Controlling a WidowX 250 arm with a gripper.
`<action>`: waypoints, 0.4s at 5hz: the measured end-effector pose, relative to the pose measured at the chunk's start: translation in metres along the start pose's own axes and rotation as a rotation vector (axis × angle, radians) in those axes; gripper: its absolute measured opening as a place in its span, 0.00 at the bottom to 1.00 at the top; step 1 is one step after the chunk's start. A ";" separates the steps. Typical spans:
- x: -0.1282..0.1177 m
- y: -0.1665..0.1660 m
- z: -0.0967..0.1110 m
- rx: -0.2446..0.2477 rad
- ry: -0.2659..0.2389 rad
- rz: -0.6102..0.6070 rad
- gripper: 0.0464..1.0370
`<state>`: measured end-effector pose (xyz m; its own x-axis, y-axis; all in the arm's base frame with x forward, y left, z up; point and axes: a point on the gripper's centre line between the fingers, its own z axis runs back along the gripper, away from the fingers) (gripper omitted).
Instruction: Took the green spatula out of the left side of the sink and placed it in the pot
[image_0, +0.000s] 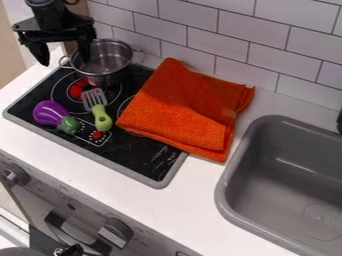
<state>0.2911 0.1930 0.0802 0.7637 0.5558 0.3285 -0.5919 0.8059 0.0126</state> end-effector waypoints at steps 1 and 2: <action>-0.005 -0.001 -0.007 -0.002 0.029 0.004 0.96; -0.015 -0.004 -0.007 -0.020 0.089 0.012 0.96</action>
<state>0.2835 0.1832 0.0684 0.7773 0.5804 0.2429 -0.5962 0.8028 -0.0104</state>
